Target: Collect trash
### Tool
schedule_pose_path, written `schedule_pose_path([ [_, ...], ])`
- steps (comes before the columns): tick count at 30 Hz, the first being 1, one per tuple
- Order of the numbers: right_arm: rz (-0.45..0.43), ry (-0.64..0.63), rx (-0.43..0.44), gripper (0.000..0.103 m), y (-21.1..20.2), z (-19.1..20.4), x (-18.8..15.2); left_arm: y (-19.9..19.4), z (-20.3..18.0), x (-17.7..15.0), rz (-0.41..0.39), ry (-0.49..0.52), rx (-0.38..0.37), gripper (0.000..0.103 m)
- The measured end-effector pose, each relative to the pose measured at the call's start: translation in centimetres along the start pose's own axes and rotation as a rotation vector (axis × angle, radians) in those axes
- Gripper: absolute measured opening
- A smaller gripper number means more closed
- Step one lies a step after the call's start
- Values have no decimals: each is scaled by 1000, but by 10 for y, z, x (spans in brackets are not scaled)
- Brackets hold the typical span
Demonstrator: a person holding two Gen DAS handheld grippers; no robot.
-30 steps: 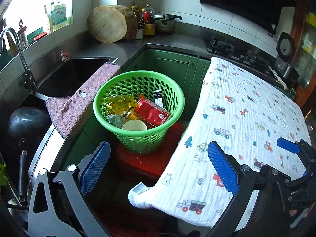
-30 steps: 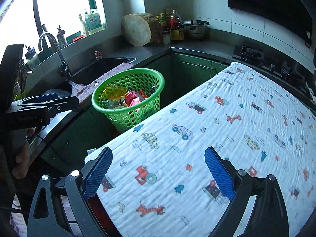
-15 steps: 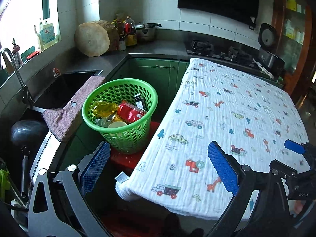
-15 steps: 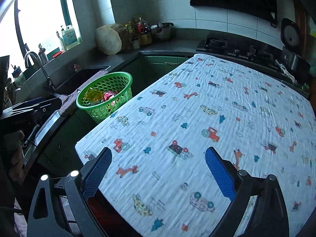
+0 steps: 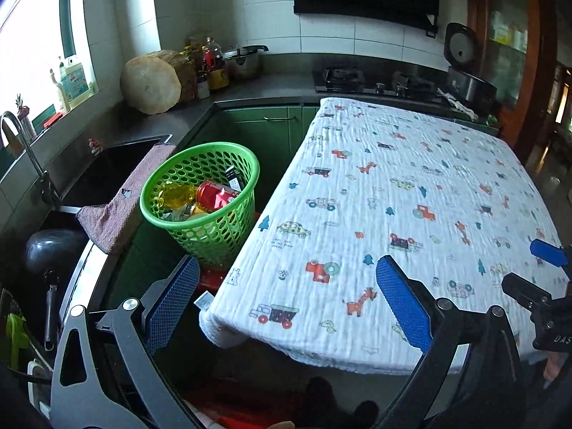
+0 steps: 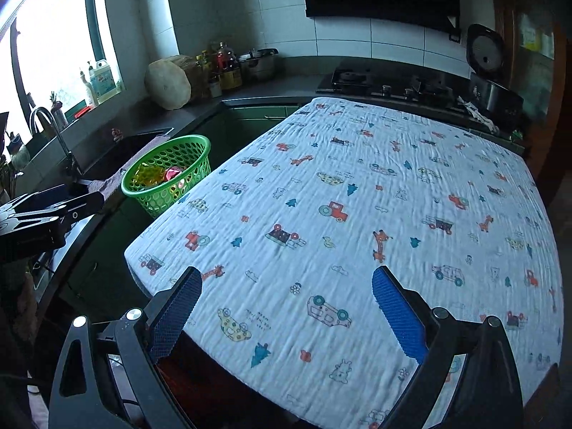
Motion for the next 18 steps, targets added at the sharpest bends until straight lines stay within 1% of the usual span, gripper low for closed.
schedule_pose_path([
  [8, -17, 1, -26, 94, -16, -6, -4, -5, -18, -11, 6, -10, -28, 98],
  [18, -30, 17, -35, 94, -23, -11, -2, -8, -24, -15, 8, -13, -36, 98],
])
Point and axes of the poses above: each gripper's, at about its wrist camera, not at the fingertips, and y roughly the way its jaws point, z to its left, x to its top, the point moved 9 cm from there along y, roughly the way its jaws point, and after that the axes turned 7 degrees about y, right-handed, at the moved point
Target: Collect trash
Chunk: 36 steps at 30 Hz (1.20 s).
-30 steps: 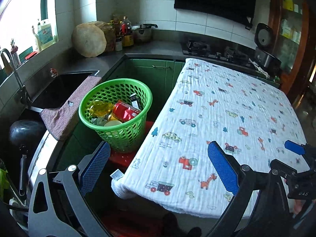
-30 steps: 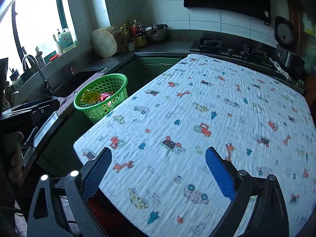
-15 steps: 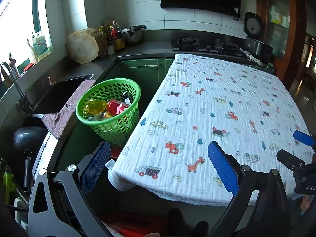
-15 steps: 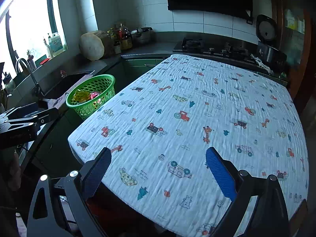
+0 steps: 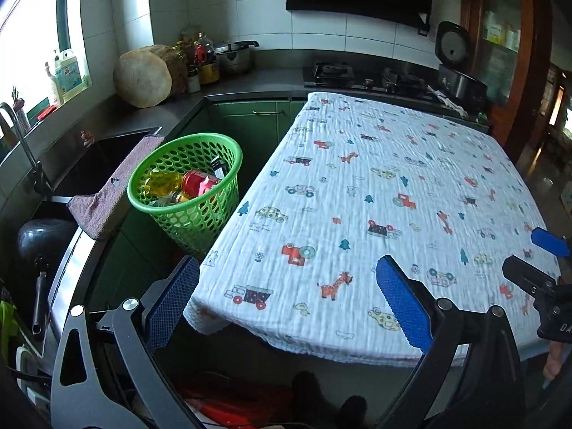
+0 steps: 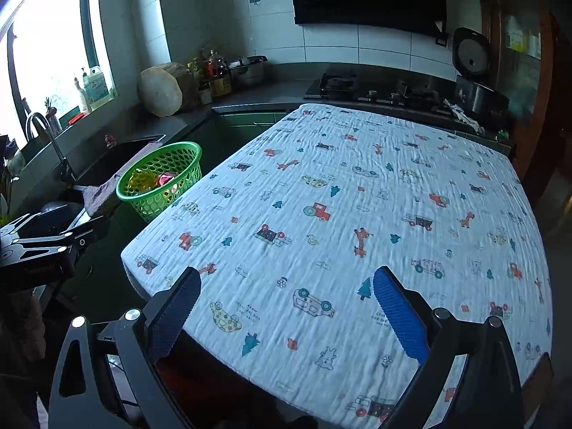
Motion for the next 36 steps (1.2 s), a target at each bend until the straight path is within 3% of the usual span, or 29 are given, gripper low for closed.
schedule_pose_path([
  [36, 11, 2, 9, 94, 3, 5, -4, 0, -2, 1, 0, -1, -11, 98],
])
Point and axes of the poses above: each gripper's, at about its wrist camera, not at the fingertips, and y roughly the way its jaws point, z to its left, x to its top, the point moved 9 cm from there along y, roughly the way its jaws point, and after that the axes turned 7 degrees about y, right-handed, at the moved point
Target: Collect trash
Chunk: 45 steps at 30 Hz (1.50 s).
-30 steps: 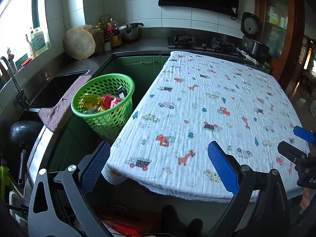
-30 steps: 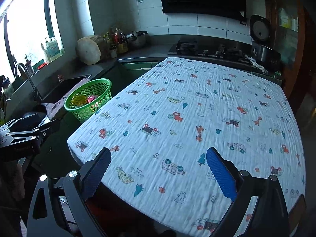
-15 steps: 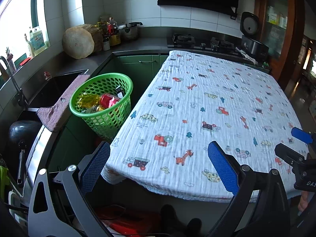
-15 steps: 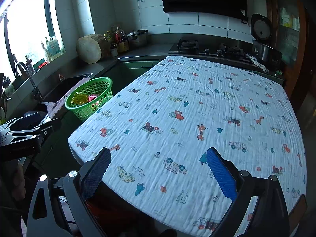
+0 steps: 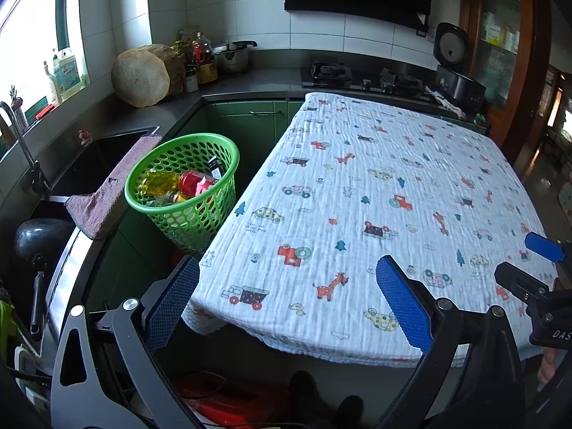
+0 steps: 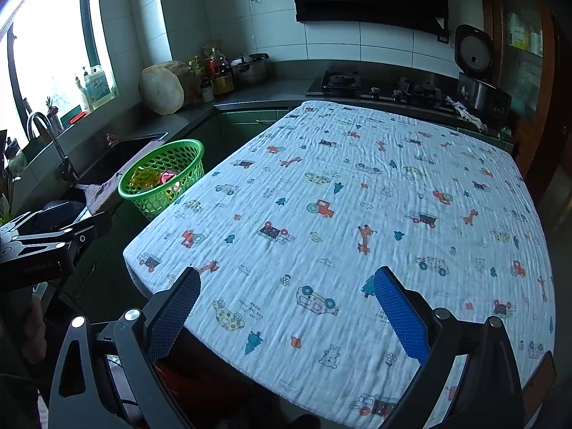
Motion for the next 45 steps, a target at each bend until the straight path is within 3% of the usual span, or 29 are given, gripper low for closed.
schedule_pose_path([
  [45, -7, 1, 7, 94, -1, 1, -2, -1, -4, 1, -5, -5, -4, 98],
])
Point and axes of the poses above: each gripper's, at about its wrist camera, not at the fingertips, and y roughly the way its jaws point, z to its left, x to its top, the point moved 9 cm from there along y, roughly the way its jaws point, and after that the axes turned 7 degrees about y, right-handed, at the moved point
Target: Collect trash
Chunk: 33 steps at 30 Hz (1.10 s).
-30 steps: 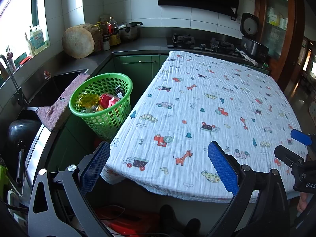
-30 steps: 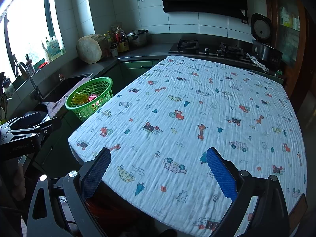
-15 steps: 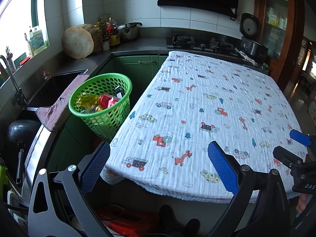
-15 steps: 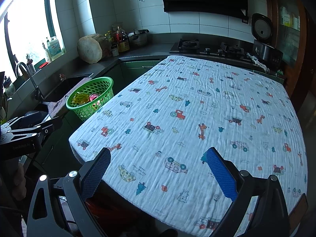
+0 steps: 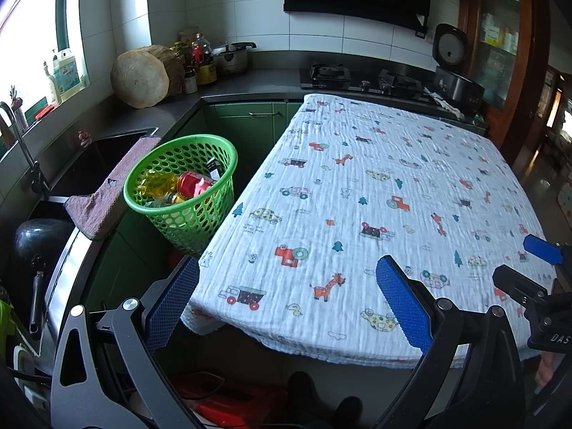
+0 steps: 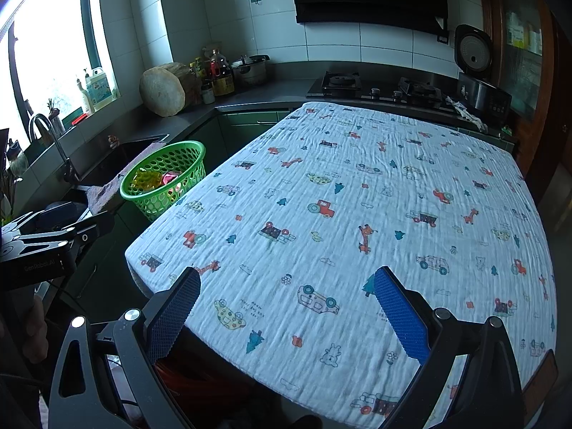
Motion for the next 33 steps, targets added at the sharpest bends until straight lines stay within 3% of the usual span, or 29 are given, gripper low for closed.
schedule_pose_path([
  [33, -43, -18, 9, 96, -10, 4, 3, 0, 1, 0, 4, -6, 12, 98],
])
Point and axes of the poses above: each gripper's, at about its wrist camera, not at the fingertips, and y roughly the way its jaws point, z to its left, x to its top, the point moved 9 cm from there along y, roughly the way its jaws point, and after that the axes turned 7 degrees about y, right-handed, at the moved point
